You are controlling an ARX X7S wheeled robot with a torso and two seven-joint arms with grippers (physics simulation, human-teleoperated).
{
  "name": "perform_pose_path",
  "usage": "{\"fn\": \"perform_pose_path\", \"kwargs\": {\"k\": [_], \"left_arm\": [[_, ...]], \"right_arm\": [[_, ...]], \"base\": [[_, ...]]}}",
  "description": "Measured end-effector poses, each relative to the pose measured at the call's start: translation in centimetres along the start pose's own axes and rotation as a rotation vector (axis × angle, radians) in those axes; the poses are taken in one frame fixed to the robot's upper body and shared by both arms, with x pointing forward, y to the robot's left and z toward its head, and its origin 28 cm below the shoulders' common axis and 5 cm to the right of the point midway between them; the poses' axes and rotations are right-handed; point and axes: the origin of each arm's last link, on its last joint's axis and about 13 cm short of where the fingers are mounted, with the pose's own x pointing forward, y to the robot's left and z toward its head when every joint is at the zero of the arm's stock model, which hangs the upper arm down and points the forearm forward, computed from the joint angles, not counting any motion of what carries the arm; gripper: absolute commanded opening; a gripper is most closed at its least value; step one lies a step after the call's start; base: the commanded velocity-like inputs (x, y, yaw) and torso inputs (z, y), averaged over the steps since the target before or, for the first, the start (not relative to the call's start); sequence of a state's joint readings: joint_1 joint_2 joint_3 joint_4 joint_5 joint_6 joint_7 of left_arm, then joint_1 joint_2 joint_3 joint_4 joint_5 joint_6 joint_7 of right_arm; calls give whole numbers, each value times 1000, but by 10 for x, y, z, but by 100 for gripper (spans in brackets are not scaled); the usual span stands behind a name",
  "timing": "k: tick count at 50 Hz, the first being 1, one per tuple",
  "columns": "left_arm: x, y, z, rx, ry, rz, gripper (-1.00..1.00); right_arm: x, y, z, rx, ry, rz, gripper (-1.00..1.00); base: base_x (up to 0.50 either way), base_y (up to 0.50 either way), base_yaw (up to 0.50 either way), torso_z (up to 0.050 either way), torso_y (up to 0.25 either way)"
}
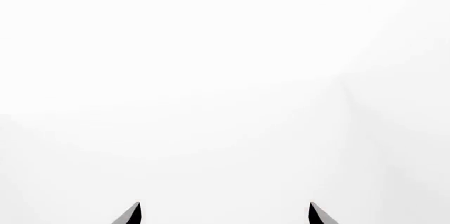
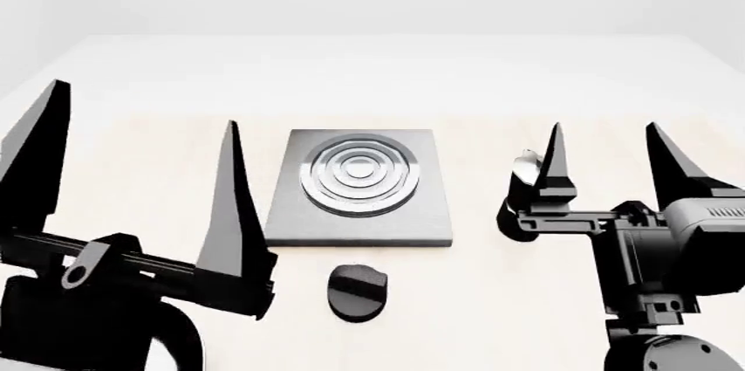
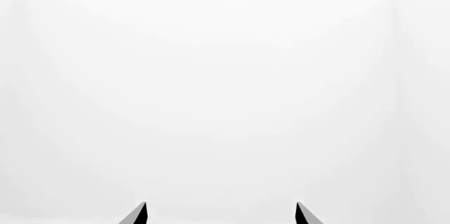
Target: Turn on the stove and put the moka pot on it.
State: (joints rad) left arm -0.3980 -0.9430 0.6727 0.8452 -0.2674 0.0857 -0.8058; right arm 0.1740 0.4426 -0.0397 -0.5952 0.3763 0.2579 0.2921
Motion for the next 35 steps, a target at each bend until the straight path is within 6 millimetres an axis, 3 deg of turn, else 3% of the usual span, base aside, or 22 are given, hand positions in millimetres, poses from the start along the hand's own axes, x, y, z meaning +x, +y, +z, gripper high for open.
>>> {"fn": "perform_pose_path", "kwargs": {"k": [16, 35], "left_arm": [[-3, 4, 16, 32, -46, 27, 100], [-5, 5, 21, 35, -61, 37, 100]], "right_arm": [[4, -5, -24, -6, 94, -32, 100], [3, -9, -60, -37, 206, -73, 100]], "base": [[0, 0, 0, 0, 0], [0, 0, 0, 0, 0]]}}
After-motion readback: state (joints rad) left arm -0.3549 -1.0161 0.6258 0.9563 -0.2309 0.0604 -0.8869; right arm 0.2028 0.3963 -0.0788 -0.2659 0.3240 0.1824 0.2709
